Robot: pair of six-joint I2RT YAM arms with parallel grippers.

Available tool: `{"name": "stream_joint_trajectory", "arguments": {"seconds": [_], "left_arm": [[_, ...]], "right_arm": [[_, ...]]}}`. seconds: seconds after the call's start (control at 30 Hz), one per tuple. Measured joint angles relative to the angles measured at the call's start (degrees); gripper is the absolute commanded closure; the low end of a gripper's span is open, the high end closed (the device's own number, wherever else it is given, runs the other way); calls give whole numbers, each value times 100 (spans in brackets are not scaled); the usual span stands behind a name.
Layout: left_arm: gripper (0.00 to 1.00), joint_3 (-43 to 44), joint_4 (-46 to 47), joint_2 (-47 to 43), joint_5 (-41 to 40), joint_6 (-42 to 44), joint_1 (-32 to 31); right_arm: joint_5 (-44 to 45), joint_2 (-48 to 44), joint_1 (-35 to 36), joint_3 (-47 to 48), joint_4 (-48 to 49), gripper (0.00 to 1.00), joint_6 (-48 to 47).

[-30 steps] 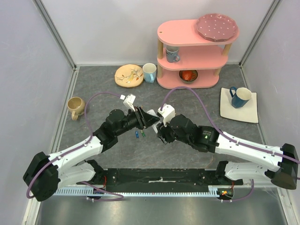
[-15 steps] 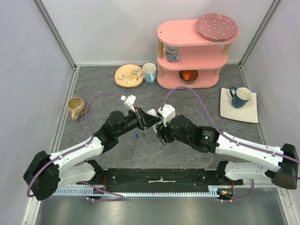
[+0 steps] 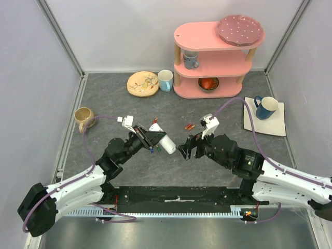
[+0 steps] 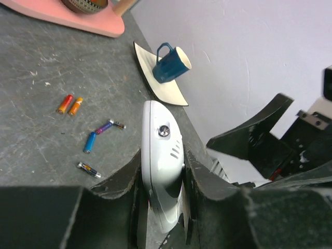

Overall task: Load the batteries into the remote control
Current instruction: Adjust the remote control.

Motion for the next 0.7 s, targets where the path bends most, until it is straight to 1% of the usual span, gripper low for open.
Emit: {"name": "stream_joint_trajectory", "arguments": {"seconds": [0.07,0.1,0.17,0.2,0.27,0.43,0.53,0.7], "left_arm": [[98,-151,168,-83,-105,85,0],[98,-221,262,-114,-129,125,0],[98,-341,439,-177,-177,190,0],[98,-378,487,-203,-219,219,0],[98,-431,590,-232,-271,269,0],[98,-457,588,-264,-437,503,0],[98,-575,592,-275,-691,756,-2],[98,-870,804,-94,-1246,1095,-103]], "right_arm": [[-31,-133,0,-382,323,15,374],[-55,-149,2,-533,455,23,531],[-125,-133,0,-835,769,29,935],[-164,-96,0,-966,938,35,1117],[-221,-31,2,-1147,1235,40,1379],[-262,114,2,-1458,1851,39,1851],[-192,127,2,-1639,2109,39,2020],[103,66,0,-2133,2627,43,2186]]}}
